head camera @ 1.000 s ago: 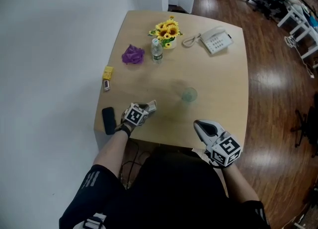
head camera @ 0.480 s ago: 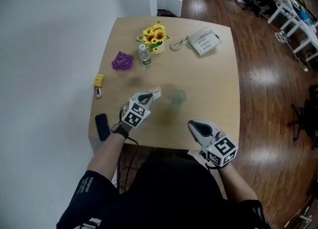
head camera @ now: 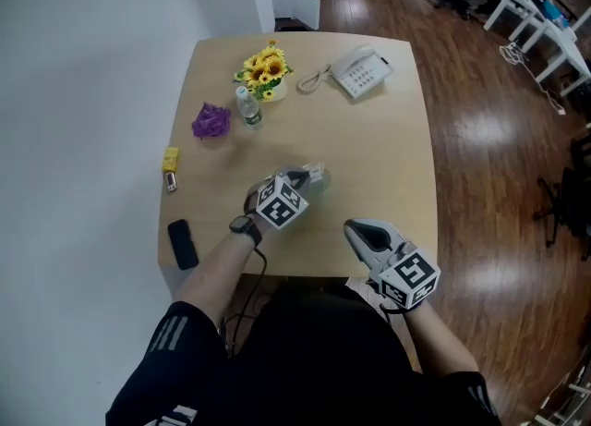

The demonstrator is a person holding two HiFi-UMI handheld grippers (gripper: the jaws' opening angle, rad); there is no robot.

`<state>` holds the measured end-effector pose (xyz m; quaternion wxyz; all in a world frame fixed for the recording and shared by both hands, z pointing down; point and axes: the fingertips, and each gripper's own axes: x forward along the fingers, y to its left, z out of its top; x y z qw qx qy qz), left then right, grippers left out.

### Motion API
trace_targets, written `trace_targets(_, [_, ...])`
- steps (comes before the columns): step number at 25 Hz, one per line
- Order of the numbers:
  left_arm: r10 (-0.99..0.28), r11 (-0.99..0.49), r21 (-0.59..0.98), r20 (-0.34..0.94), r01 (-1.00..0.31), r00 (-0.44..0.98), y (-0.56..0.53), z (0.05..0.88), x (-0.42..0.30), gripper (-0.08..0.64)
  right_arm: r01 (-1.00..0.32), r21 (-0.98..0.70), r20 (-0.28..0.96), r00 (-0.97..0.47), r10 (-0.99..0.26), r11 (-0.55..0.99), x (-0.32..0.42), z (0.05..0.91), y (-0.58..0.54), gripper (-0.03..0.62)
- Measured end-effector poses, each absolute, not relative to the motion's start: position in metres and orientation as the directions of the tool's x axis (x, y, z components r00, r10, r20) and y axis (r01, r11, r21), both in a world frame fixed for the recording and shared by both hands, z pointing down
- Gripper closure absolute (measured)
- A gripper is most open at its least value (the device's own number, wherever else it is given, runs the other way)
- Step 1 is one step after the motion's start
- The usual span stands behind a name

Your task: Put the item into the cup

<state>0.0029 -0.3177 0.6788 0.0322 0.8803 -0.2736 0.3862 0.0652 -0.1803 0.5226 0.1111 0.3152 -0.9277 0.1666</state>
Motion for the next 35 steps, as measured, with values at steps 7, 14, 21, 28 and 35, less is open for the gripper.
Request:
trace_targets(7, [-0.382, -0.882, -0.139, 0.769, -0.45, 0.512, -0.312, 0.718, 0.027, 0.56, -0.666, -0.257, 0.308, -0.743, -0.594, 0.7, 0.096, 0.525, -0.184, 0.58])
trace_targets(14, [-0.331, -0.898, -0.124, 0.822, -0.422, 0.463, -0.311, 0.742, 0.032, 0.56, -0.684, -0.261, 0.302, -0.728, -0.615, 0.682, 0.11, 0.523, -0.187, 0.58])
trace_targets(21, [-0.303, -0.898, -0.098, 0.845, -0.43, 0.441, -0.313, 0.749, 0.034, 0.539, -0.687, -0.269, 0.288, -0.726, -0.624, 0.675, 0.113, 0.522, -0.19, 0.58])
trace_targets(28, [-0.288, -0.905, -0.088, 0.847, -0.417, 0.447, -0.315, 0.746, 0.036, 0.508, -0.683, -0.273, 0.288, -0.73, -0.62, 0.678, 0.11, 0.522, -0.19, 0.58])
trace_targets(35, [-0.323, -0.899, -0.096, 0.806, -0.428, 0.497, -0.305, 0.711, 0.021, 0.468, -0.681, -0.268, 0.278, -0.732, -0.622, 0.681, 0.109, 0.519, -0.194, 0.58])
